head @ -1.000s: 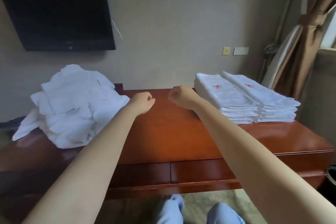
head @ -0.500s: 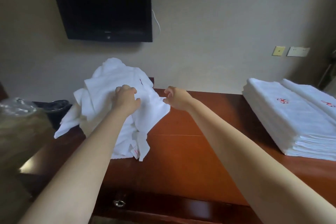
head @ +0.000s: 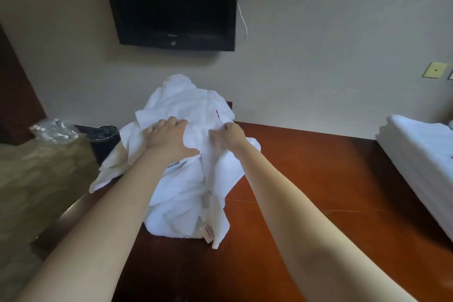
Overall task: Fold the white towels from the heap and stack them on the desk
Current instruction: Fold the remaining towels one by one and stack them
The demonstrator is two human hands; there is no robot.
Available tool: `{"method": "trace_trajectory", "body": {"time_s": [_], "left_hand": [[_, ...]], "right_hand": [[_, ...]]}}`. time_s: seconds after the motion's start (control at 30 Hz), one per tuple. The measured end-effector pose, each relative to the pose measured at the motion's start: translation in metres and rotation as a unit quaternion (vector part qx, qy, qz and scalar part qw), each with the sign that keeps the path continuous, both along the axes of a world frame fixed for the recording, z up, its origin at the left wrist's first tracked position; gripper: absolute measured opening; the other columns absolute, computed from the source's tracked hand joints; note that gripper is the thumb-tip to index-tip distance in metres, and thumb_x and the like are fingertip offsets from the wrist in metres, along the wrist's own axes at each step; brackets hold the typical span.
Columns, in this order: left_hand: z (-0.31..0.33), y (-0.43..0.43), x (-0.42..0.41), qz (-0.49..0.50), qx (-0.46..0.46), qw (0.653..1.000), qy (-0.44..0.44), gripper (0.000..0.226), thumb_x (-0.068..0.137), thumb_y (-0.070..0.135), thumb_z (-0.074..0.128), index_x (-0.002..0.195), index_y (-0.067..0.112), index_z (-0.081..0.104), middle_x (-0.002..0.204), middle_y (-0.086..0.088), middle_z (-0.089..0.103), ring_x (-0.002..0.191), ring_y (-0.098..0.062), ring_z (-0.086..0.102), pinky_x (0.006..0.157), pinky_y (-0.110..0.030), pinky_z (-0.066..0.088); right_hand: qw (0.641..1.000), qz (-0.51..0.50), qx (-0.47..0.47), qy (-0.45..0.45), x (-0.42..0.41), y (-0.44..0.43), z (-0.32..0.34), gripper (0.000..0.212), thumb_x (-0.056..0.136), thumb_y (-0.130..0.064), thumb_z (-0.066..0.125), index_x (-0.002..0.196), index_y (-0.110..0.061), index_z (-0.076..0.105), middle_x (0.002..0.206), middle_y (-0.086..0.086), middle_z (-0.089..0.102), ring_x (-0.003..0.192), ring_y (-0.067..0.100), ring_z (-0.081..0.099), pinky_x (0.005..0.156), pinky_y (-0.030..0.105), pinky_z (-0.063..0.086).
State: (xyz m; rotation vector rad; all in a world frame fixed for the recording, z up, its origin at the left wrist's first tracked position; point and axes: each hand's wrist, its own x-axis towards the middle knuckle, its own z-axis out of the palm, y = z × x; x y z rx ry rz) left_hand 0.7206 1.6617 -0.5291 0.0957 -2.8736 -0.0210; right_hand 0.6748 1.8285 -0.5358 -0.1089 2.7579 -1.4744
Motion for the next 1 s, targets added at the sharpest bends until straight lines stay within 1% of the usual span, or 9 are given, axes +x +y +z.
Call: {"method": "trace_trajectory", "body": {"time_s": [0.1, 0.2, 0.33, 0.43, 0.53, 0.67, 0.83, 0.9, 1.0], "left_hand": [[-0.001, 0.002, 0.006, -0.005, 0.022, 1.000, -0.016, 0.106, 0.065, 0.072, 0.064, 0.148, 0.031, 0.013, 0.154, 0.003, 0.015, 0.140, -0.022, 0.017, 0.108, -0.045, 0.022], [0.004, 0.010, 0.017, -0.007, 0.040, 0.999, -0.002, 0.110, 0.070, 0.067, 0.065, 0.151, 0.031, 0.001, 0.159, 0.002, -0.004, 0.146, -0.018, -0.001, 0.115, -0.051, 0.010], [0.021, 0.035, 0.032, -0.066, 0.056, 0.993, 0.078, 0.057, 0.083, 0.042, 0.063, 0.133, 0.021, 0.046, 0.140, -0.001, 0.039, 0.131, -0.022, 0.033, 0.104, -0.040, 0.027], [0.027, 0.073, 0.046, -0.127, 0.077, 0.981, 0.122, 0.033, 0.088, 0.028, 0.059, 0.117, 0.011, 0.059, 0.127, -0.003, 0.050, 0.122, -0.024, 0.041, 0.094, -0.034, 0.033], [0.026, 0.123, 0.062, -0.205, 0.130, 0.961, 0.133, 0.022, 0.090, 0.019, 0.056, 0.099, 0.000, 0.062, 0.110, -0.010, 0.058, 0.109, -0.029, 0.049, 0.086, -0.033, 0.036], [0.017, 0.196, 0.088, -0.248, 0.217, 0.943, 0.047, 0.031, 0.090, 0.026, 0.057, 0.065, 0.015, 0.041, 0.068, 0.004, 0.043, 0.073, -0.025, 0.048, 0.062, -0.034, 0.033], [-0.008, 0.271, 0.114, -0.281, 0.238, 0.927, -0.073, 0.041, 0.092, 0.038, 0.057, 0.063, 0.021, 0.033, 0.061, 0.008, 0.038, 0.057, -0.011, 0.037, 0.052, -0.024, 0.026], [-0.017, 0.297, 0.125, -0.290, 0.238, 0.919, -0.118, 0.040, 0.093, 0.038, 0.056, 0.066, 0.017, 0.035, 0.063, 0.006, 0.038, 0.060, -0.012, 0.037, 0.052, -0.023, 0.025], [-0.032, 0.329, 0.140, -0.309, 0.220, 0.908, -0.179, 0.038, 0.092, 0.040, 0.057, 0.068, 0.020, 0.037, 0.061, 0.005, 0.036, 0.059, -0.012, 0.036, 0.052, -0.022, 0.025]], "right_hand": [[0.993, -0.017, -0.065, 0.097, 0.011, -0.002, 0.008, 0.031, 0.091, -0.031, 0.059, 0.072, -0.010, 0.047, 0.068, 0.000, 0.050, 0.061, 0.016, 0.046, 0.054, 0.027, 0.036], [0.965, -0.028, -0.223, 0.137, 0.031, 0.015, 0.023, 0.028, 0.090, -0.026, 0.062, 0.097, 0.001, 0.057, 0.091, 0.012, 0.061, 0.081, 0.025, 0.057, 0.072, 0.035, 0.047], [0.934, -0.050, -0.317, 0.159, 0.060, 0.063, 0.041, 0.028, 0.090, -0.026, 0.061, 0.098, 0.000, 0.053, 0.087, 0.005, 0.055, 0.079, 0.017, 0.052, 0.073, 0.035, 0.045], [0.923, -0.055, -0.337, 0.176, 0.086, 0.105, 0.050, 0.038, 0.090, -0.029, 0.060, 0.100, 0.005, 0.047, 0.087, 0.004, 0.048, 0.079, 0.016, 0.047, 0.071, 0.033, 0.041], [0.925, -0.089, -0.313, 0.198, 0.111, 0.152, 0.055, 0.031, 0.093, -0.030, 0.056, 0.095, 0.000, 0.048, 0.088, 0.003, 0.043, 0.080, 0.015, 0.044, 0.071, 0.032, 0.040], [0.928, -0.153, -0.266, 0.212, 0.138, 0.222, 0.048, 0.020, 0.094, -0.030, 0.053, 0.087, -0.016, 0.040, 0.085, 0.003, 0.035, 0.077, 0.014, 0.035, 0.067, 0.028, 0.034], [0.926, -0.236, -0.200, 0.219, 0.170, 0.293, 0.020, 0.027, 0.089, -0.033, 0.056, 0.077, -0.023, 0.034, 0.073, -0.010, 0.036, 0.062, 0.005, 0.037, 0.061, 0.022, 0.033], [0.930, -0.250, -0.144, 0.226, 0.182, 0.317, 0.008, 0.021, 0.090, -0.035, 0.059, 0.091, -0.024, 0.040, 0.079, -0.017, 0.044, 0.069, 0.000, 0.046, 0.063, 0.018, 0.035], [0.942, -0.262, -0.007, 0.210, 0.197, 0.351, -0.010, 0.030, 0.092, -0.035, 0.056, 0.109, -0.015, 0.042, 0.086, -0.008, 0.053, 0.080, 0.015, 0.050, 0.068, 0.027, 0.035]]}}
